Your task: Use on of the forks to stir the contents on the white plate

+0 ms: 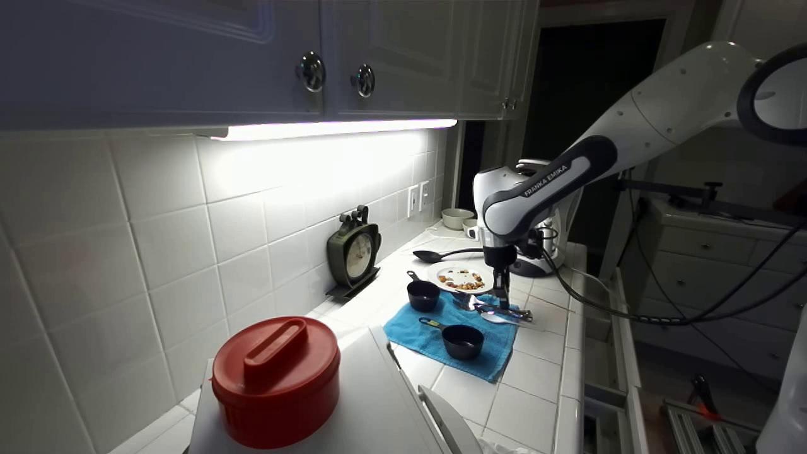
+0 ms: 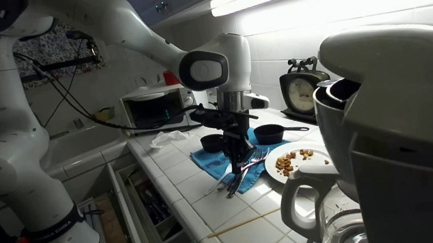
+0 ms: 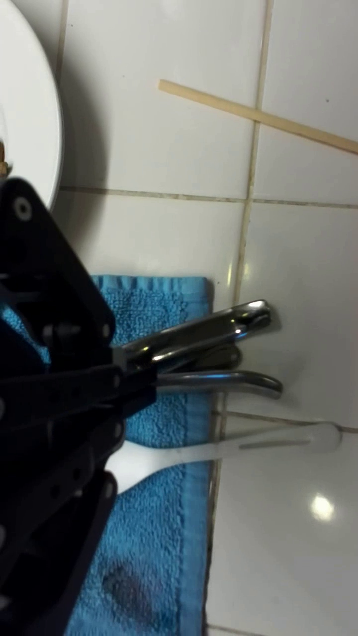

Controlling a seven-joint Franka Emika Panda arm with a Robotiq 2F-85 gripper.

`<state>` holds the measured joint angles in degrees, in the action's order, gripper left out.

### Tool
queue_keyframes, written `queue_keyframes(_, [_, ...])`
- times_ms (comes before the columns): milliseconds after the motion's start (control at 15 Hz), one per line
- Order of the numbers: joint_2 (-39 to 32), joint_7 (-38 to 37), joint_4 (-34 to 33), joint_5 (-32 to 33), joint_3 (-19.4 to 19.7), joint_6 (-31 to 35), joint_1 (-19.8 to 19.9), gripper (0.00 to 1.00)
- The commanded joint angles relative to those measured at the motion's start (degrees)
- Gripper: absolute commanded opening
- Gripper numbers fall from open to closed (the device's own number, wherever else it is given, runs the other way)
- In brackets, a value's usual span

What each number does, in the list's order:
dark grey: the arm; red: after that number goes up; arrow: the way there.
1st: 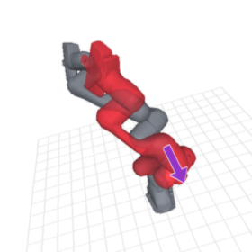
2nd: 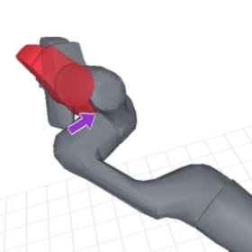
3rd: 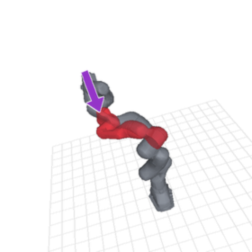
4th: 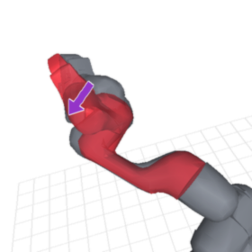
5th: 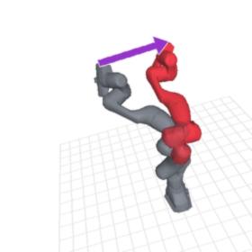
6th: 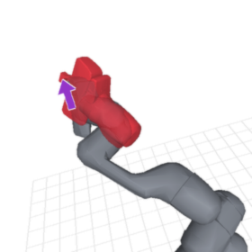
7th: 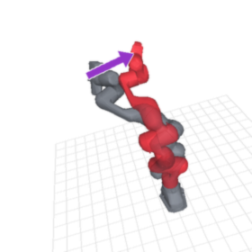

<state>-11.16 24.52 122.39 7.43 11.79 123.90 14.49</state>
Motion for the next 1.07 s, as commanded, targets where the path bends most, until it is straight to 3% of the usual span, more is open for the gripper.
queue_keyframes(0, [-0.24, 0.28, 0.05, 0.47, -0.27, 0.11, 0.19, 0.06])
queue_keyframes(733, [-1.19, 0.23, -0.56, 0.94, -0.23, 0.82, 0.18, 0.07])
queue_keyframes(1000, [-1.41, 0.31, -0.41, 1.35, -0.15, 1.45, 0.24, 0.29])
